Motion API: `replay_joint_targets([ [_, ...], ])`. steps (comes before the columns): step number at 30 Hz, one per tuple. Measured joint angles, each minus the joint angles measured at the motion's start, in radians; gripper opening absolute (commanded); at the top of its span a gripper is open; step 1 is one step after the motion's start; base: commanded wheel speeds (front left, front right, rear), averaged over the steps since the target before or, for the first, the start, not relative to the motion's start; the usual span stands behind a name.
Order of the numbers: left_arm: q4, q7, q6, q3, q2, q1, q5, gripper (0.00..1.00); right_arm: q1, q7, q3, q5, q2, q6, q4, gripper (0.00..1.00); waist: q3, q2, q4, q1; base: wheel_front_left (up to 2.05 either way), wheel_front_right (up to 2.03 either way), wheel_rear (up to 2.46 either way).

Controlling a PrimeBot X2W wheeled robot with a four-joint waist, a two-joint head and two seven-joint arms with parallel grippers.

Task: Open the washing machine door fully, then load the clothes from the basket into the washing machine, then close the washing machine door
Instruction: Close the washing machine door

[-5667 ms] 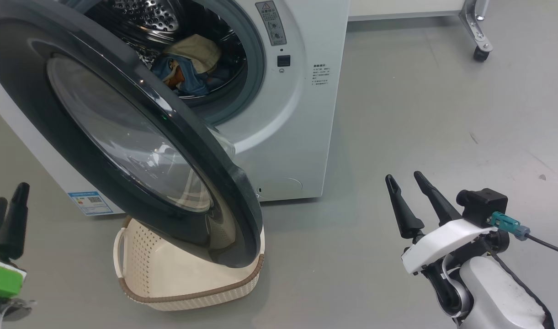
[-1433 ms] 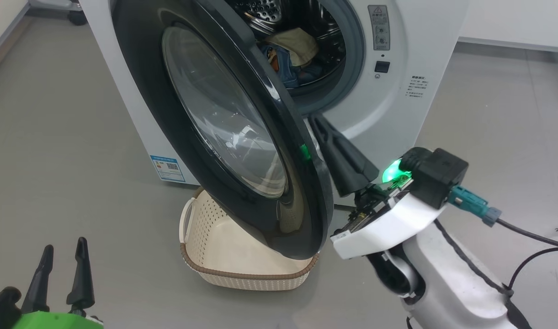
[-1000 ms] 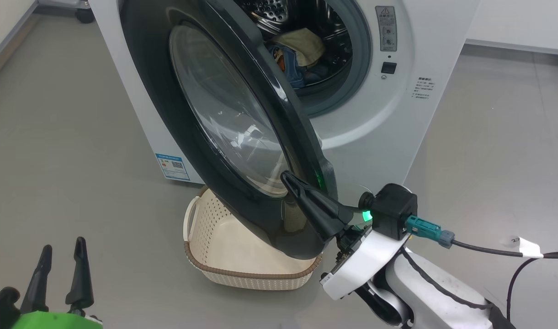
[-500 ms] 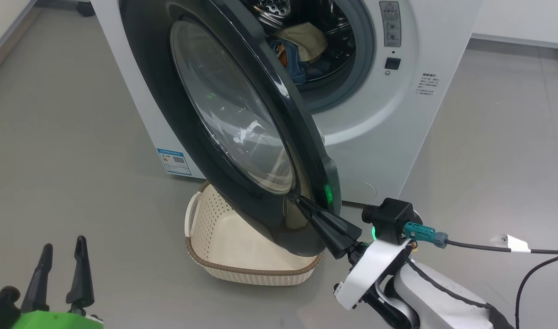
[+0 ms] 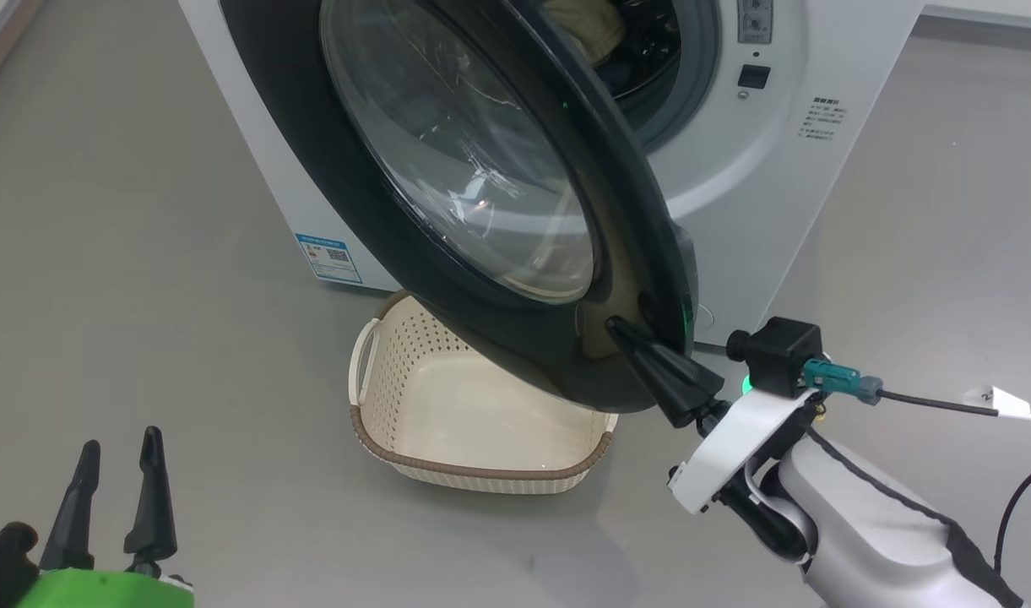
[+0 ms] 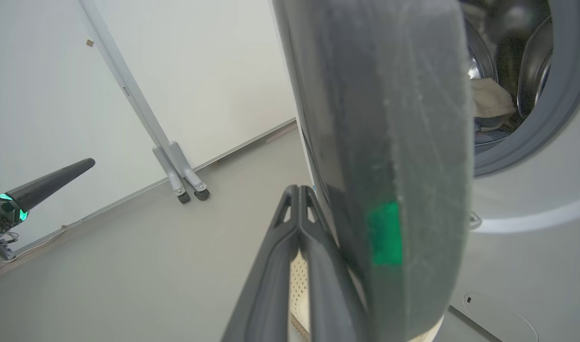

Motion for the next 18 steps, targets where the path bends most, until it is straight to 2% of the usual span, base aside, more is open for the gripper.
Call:
replay_joint_targets([
  [18, -0.011, 0.0, 0.0, -0.013, -0.001, -0.046, -0.016, 1.0, -0.135, -0.001, -0.127, -0.001, -0.077, -0.015, 0.092, 0.0, 0.089, 0.0, 0.034, 0.0, 0.0, 0.0, 0.0],
])
